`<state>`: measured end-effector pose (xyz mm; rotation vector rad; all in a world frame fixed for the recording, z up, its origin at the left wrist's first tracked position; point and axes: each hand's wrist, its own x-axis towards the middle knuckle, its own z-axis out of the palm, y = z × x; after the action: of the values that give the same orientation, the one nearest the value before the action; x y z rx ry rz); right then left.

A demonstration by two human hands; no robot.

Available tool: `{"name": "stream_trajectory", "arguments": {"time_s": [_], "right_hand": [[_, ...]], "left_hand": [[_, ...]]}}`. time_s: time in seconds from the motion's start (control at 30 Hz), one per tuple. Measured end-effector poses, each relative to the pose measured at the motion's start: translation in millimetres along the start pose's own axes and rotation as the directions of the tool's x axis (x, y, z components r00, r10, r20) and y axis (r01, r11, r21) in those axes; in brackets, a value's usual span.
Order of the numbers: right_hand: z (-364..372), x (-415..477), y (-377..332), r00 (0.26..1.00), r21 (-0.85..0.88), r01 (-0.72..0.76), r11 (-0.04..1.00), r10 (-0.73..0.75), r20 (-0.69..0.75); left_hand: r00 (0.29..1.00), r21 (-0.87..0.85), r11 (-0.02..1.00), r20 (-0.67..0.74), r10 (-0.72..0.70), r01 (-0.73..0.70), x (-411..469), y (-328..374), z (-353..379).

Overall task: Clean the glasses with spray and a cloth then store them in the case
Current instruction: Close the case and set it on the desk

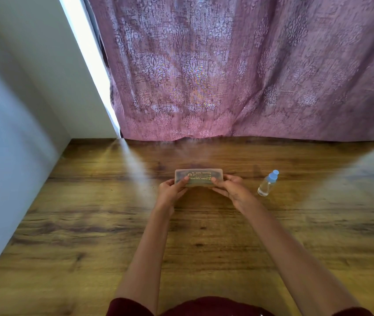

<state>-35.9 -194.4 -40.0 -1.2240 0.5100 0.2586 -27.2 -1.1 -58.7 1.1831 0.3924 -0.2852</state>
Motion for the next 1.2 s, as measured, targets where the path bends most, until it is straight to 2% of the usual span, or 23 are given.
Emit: {"name": "stream_trajectory", "arguments": {"time_s": [0.63, 0.73, 0.87, 0.93, 1.03, 1.2], "right_hand": [[5, -2, -3, 1.0, 0.006, 0.006, 1.0, -0.006, 0.008], [11, 1, -6, 0.997, 0.016, 0.041, 0.999, -0.04, -0.059], [20, 7, -13, 0.99, -0.059, 0.082, 0.995, -0.088, -0.111], [24, 10, -16, 0.984, -0.147, 0.088, 0.985, -0.109, -0.138], [27, 15, -15, 0.965, -0.318, 0.109, 0.942, -0.177, -0.193], [28, 19, -11, 0.945, -0.422, 0.086, 0.902, -0.208, -0.251]], "left_hand": [[1.0, -0.031, 0.999, 0.009, -0.017, 0.017, 2, 2, -1], [1.0, -0.012, 1.0, -0.023, 0.017, -0.017, 2, 12, 5], [0.991, 0.09, 0.993, -0.094, 0.09, -0.082, 6, 21, 16], [0.974, 0.237, 0.967, -0.177, 0.139, -0.095, 11, 23, 17], [0.952, 0.425, 0.903, -0.243, 0.186, -0.068, 21, 21, 13], [0.949, 0.529, 0.849, -0.259, 0.183, -0.02, 28, 19, 7]]}}
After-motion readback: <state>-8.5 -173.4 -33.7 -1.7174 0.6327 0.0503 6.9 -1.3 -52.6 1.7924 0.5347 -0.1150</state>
